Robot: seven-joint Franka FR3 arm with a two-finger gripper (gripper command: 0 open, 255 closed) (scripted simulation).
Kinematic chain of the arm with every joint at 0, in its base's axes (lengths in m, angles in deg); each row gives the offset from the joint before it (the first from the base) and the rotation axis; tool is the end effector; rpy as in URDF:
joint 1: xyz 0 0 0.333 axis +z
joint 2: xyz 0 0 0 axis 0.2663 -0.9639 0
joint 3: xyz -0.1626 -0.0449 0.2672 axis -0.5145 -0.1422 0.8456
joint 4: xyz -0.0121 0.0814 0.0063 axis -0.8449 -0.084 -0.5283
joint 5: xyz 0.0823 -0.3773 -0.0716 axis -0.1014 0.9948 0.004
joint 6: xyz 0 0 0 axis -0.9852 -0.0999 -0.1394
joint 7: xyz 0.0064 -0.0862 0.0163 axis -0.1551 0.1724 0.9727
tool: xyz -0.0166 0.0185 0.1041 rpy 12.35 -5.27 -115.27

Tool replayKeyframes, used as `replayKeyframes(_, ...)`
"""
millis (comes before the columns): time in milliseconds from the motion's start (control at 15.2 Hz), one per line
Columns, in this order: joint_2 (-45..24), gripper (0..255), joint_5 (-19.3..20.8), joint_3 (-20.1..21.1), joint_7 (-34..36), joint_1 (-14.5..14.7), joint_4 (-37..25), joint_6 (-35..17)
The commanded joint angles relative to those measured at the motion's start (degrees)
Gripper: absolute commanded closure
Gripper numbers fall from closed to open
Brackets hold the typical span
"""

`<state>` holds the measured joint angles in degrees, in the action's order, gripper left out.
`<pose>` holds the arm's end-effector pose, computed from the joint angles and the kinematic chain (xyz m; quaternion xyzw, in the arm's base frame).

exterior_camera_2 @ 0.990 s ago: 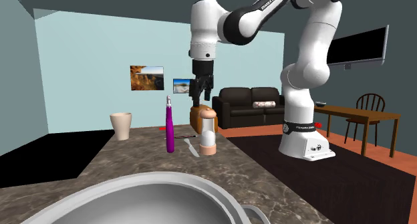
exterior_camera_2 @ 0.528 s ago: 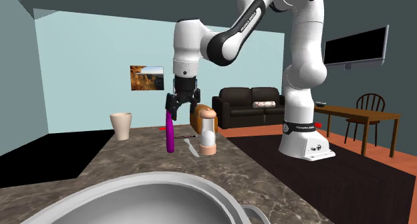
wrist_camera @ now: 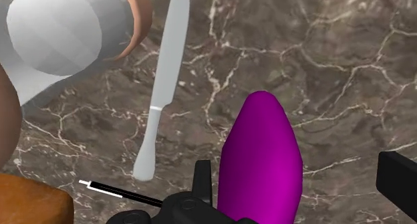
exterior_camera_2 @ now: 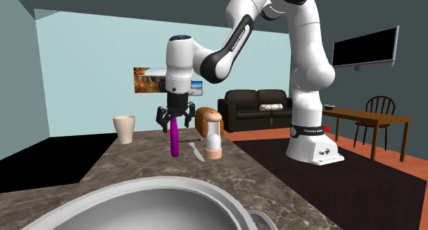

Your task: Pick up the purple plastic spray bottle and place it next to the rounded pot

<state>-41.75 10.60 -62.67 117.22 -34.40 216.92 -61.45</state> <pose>0.5246 0.0015 0.2791 0.8511 -0.4992 0.1141 0.1154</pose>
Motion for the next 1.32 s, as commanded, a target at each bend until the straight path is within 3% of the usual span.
replayKeyframes(0,-1.5,0,1.6,-0.5,1.3,0.1,-0.2,-1.1)
replayKeyframes(198,-3.3,0,3.4,-1.3,2.5,0.1,-0.4,-2.4)
replayKeyframes(660,-3.3,0,3.4,-1.3,2.5,0.1,-0.4,-2.4)
replayKeyframes(726,-3.3,255,3.4,-1.3,2.5,0.1,-0.4,-2.4)
replayKeyframes(1254,-3.2,255,3.4,-1.3,2.5,0.1,-0.4,-2.3)
